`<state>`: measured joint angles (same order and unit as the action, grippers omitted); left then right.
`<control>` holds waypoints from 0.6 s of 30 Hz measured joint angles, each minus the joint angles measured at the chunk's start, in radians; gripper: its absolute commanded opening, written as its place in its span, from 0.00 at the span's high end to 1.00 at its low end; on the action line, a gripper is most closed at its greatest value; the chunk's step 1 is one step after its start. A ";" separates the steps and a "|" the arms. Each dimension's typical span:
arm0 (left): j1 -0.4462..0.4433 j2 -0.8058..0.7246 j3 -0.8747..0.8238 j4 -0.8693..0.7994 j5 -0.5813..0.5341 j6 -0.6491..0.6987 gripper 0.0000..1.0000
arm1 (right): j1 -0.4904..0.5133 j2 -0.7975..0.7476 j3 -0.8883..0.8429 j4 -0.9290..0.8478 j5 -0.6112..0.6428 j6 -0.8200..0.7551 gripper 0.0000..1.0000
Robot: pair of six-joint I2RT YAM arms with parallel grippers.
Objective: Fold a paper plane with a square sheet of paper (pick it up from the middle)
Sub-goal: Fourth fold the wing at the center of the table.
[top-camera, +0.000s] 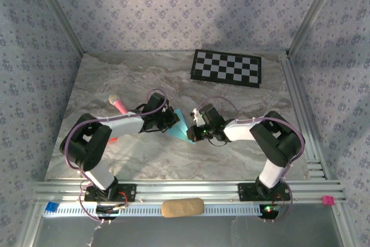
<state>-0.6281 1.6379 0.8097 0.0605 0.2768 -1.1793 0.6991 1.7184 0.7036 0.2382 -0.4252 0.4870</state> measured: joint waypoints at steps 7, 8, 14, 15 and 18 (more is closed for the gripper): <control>0.000 0.014 0.000 0.019 0.000 0.000 0.94 | -0.012 0.013 0.008 -0.004 -0.034 0.049 1.00; 0.000 0.019 0.000 0.023 0.000 0.000 0.94 | -0.012 0.013 0.008 -0.004 -0.035 0.053 1.00; 0.003 0.051 0.001 0.045 0.000 0.000 0.93 | -0.011 0.013 0.009 -0.006 -0.035 0.064 1.00; 0.005 0.058 0.001 0.047 0.000 0.000 0.93 | -0.011 0.013 0.011 -0.010 -0.035 0.064 1.00; 0.007 0.072 0.001 0.048 0.000 0.000 0.93 | -0.011 0.013 0.018 -0.025 -0.035 0.064 1.00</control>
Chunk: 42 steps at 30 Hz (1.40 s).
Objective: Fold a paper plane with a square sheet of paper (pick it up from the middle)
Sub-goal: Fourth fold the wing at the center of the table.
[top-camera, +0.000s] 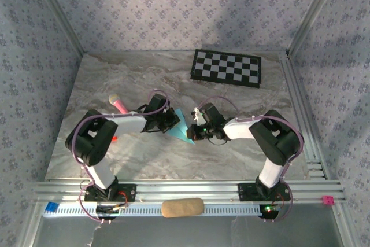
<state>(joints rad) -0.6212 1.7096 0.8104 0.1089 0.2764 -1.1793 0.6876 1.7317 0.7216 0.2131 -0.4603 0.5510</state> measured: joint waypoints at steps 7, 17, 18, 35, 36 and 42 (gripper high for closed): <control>0.000 0.002 0.000 0.001 0.000 0.000 0.91 | 0.000 0.003 0.010 -0.017 -0.001 0.004 1.00; 0.000 0.020 0.014 0.015 0.005 0.005 0.89 | -0.003 0.013 0.021 -0.026 -0.014 0.034 0.99; 0.000 0.023 0.014 0.016 0.006 0.005 0.89 | -0.003 0.016 0.023 -0.027 -0.017 0.037 0.99; 0.000 0.068 0.035 0.024 0.021 0.019 0.88 | -0.013 0.030 0.037 -0.038 -0.047 0.063 0.98; 0.000 0.069 0.036 0.024 0.021 0.019 0.88 | -0.013 0.030 0.037 -0.038 -0.047 0.063 0.98; 0.000 0.080 0.041 0.025 0.024 0.019 0.89 | -0.016 0.031 0.037 -0.038 -0.050 0.063 0.98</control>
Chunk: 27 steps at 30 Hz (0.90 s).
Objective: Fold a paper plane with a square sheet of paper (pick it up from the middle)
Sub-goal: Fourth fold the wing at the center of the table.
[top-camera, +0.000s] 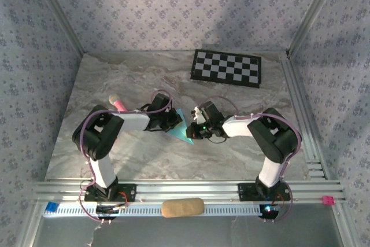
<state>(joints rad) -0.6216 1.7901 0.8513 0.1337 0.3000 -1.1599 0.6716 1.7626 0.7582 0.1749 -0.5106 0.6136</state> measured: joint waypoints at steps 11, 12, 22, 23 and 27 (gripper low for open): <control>-0.002 0.000 0.003 -0.009 0.000 0.012 0.89 | -0.013 0.001 0.004 -0.019 -0.037 0.000 0.90; -0.002 0.000 0.003 -0.010 0.000 0.012 0.89 | -0.016 0.000 0.005 -0.026 -0.043 0.000 0.90; -0.002 0.005 0.003 -0.010 0.000 0.023 0.90 | -0.035 -0.024 0.006 -0.091 -0.089 -0.004 0.77; -0.002 0.005 0.003 -0.009 0.000 0.024 0.90 | -0.039 -0.028 0.006 -0.097 -0.093 -0.004 0.75; -0.002 0.006 0.003 -0.006 0.000 0.026 0.90 | -0.052 -0.035 0.007 -0.105 -0.117 -0.003 0.73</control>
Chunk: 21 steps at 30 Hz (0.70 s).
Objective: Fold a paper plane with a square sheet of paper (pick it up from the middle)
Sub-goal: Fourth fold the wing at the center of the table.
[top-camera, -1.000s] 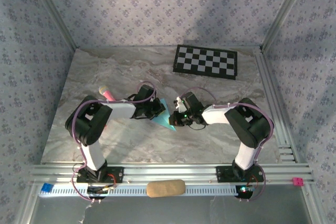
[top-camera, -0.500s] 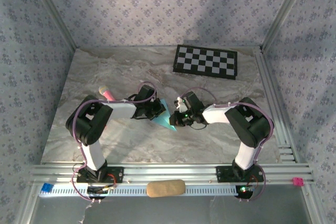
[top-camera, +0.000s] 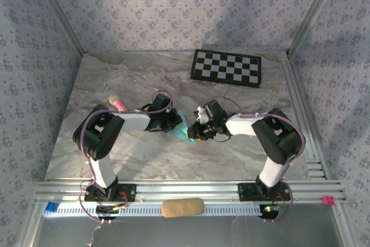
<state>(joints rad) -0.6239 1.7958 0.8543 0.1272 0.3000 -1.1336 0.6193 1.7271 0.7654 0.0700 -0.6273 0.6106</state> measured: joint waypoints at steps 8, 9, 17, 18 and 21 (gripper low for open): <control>-0.001 0.003 0.000 0.005 0.003 0.009 0.90 | -0.008 0.001 0.016 0.001 -0.024 0.005 0.71; -0.001 0.003 0.000 0.005 0.003 0.010 0.90 | -0.010 0.001 0.018 0.003 -0.026 0.010 0.71; -0.001 0.004 0.001 0.005 0.003 0.012 0.90 | -0.013 0.051 0.035 0.034 -0.043 0.039 0.78; -0.001 0.005 0.002 0.005 0.003 0.011 0.90 | -0.015 0.059 0.035 0.039 -0.046 0.041 0.80; -0.001 0.005 0.002 0.006 0.003 0.011 0.90 | -0.018 0.069 0.034 0.051 -0.055 0.052 0.84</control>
<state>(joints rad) -0.6247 1.8011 0.8562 0.1333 0.3035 -1.1221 0.6014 1.7966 0.7998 0.1207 -0.6823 0.6628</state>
